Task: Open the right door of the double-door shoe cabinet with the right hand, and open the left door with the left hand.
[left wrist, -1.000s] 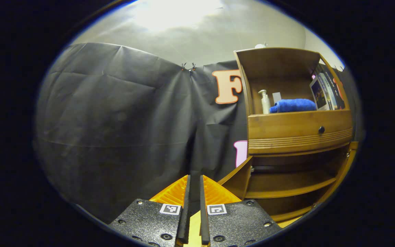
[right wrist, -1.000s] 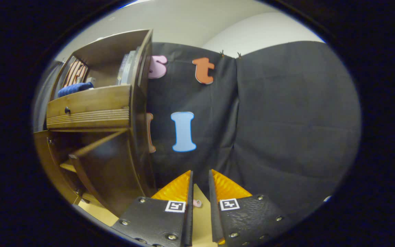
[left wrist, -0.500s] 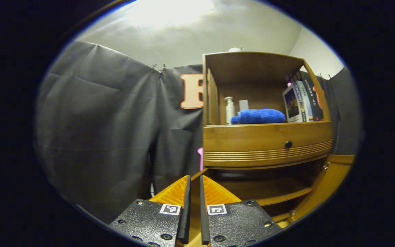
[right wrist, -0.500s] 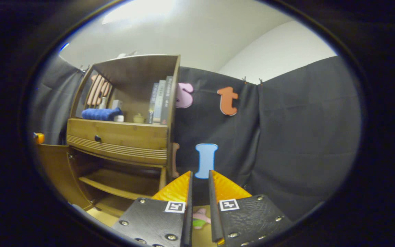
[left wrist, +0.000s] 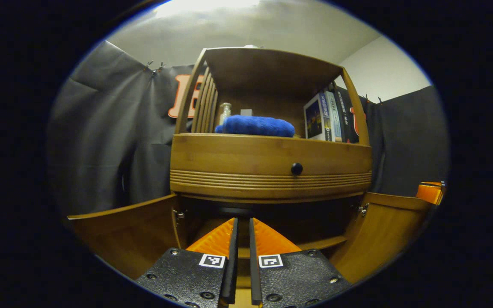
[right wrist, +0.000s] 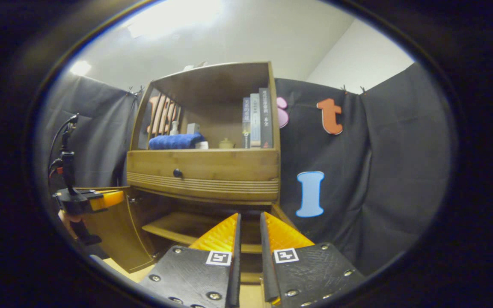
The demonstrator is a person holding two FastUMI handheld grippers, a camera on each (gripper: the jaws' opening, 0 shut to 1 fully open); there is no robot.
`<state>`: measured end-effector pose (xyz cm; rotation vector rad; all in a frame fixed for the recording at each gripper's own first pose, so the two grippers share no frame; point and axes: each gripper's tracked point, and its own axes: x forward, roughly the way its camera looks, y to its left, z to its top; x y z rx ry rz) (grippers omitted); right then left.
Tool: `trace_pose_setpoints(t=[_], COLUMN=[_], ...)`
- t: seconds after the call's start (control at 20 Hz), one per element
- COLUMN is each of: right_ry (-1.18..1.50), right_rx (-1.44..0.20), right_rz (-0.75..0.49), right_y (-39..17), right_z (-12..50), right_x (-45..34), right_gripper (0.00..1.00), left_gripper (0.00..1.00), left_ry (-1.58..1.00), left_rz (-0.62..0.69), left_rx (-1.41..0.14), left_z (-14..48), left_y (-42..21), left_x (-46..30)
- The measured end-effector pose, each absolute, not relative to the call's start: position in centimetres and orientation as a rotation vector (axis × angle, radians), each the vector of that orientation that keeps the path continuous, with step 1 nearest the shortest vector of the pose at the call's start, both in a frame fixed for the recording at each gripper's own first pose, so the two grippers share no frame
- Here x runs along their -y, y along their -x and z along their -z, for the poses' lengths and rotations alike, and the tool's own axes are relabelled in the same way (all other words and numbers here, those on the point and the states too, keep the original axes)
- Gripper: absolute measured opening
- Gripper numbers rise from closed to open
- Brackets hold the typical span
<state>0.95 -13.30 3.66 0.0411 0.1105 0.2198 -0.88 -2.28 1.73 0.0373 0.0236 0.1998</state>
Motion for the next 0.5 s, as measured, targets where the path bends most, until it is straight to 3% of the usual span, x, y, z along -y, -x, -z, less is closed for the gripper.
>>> trace_pose_setpoints(t=[0.5], right_ry=[-0.071], right_rx=[-0.166], right_rz=[-0.230], right_y=[0.0], right_z=[0.8], right_x=[7.5], right_gripper=[0.22], left_gripper=[0.14], left_ry=[-0.016], left_rz=[-0.036], left_rx=[-0.059], left_z=[1.4], left_y=[-1.8], left_x=[7.4])
